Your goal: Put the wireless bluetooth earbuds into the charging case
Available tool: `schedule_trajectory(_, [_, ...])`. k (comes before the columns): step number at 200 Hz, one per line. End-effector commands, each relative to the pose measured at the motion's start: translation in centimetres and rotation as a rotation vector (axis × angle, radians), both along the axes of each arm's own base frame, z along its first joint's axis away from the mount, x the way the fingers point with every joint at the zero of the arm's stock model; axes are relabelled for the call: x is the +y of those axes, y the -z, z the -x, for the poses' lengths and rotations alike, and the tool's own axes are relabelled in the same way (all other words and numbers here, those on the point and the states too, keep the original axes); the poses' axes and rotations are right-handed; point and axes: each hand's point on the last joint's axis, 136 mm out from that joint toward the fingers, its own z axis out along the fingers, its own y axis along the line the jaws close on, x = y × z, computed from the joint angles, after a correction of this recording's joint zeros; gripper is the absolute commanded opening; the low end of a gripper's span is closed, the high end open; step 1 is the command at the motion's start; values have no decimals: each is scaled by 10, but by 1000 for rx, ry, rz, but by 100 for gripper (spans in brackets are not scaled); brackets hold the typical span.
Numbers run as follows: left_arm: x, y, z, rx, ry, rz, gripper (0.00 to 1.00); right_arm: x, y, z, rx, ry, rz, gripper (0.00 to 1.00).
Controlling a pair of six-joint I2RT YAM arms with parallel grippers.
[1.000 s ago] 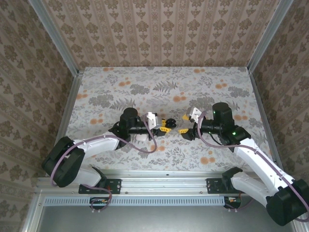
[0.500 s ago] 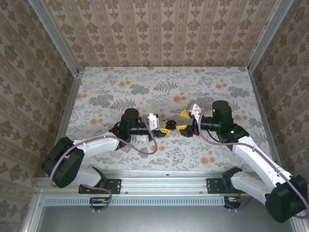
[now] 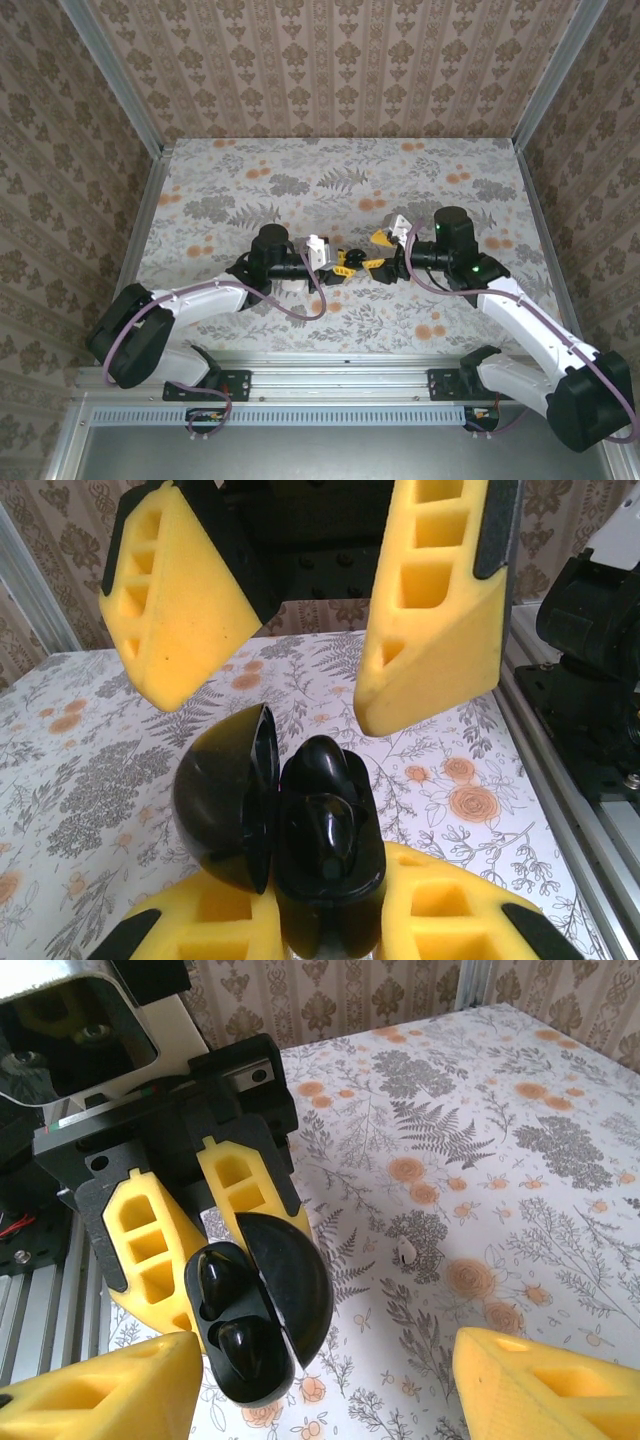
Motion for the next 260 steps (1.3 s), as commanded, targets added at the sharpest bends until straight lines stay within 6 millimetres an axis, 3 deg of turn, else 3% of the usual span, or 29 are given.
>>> schedule_trajectory(1, [-2, -22, 2, -58, 11, 41, 8, 1, -1, -3, -19, 11, 3, 68])
schedule_trajectory(49, [-2, -23, 2, -66, 7, 41, 8, -5, 0, -7, -40, 49, 22, 68])
schedule_trajectory(86, [-2, -23, 2, -68, 9, 40, 8, -8, -17, 6, -120, 19, 23, 82])
schedule_trajectory(112, [-2, -25, 3, -72, 10, 44, 8, -7, -13, 20, -100, -67, 85, 85])
schedule_trajectory(145, [-2, -26, 3, -74, 11, 48, 8, -5, -1, 24, -124, -112, 181, 83])
schedule_trajectory(198, [-1, -29, 4, -82, 14, 51, 8, 11, 4, 18, -142, -158, 181, 80])
schedule_trajectory(260, [-2, -27, 4, -80, 10, 44, 8, 27, 6, 20, -142, -249, 147, 65])
